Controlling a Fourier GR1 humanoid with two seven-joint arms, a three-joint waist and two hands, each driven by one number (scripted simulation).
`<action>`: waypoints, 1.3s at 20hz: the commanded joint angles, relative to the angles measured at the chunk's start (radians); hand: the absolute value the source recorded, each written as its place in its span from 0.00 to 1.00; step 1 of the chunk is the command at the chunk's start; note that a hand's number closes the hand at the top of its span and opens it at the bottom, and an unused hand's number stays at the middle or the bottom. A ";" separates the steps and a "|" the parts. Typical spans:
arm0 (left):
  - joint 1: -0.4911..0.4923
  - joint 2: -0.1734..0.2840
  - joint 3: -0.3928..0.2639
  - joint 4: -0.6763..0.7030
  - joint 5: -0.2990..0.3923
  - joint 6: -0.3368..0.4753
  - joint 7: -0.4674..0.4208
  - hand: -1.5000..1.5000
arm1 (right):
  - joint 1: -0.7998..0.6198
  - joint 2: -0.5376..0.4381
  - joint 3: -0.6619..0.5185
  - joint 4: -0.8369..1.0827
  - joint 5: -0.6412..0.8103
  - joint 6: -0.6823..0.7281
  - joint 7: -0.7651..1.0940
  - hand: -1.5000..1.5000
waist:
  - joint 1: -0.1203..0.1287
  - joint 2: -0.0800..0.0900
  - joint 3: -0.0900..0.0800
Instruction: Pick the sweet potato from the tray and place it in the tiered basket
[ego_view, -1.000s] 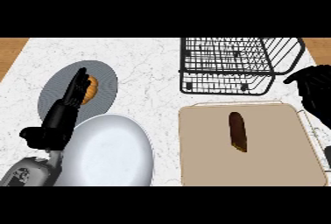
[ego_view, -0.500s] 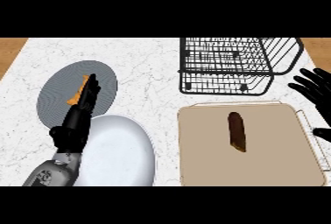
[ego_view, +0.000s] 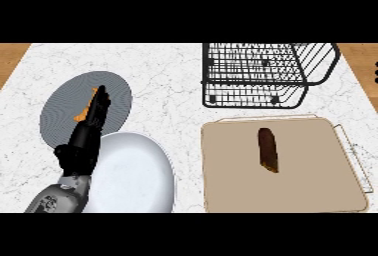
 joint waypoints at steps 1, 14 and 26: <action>-0.012 -0.002 0.024 0.024 0.014 -0.006 -0.001 0.50 | -0.061 -0.124 0.041 -0.181 0.201 0.010 0.046 0.00 | 0.003 0.002 -0.006; -0.025 -0.080 -0.065 0.003 -0.064 0.035 0.029 0.50 | -0.243 0.047 0.398 -0.541 0.349 -0.128 0.655 0.00 | 0.024 0.007 -0.003; -0.035 -0.060 0.019 0.014 -0.054 -0.019 0.049 0.50 | -0.336 0.207 0.500 -0.488 0.379 0.040 0.884 0.00 | 0.013 0.008 -0.002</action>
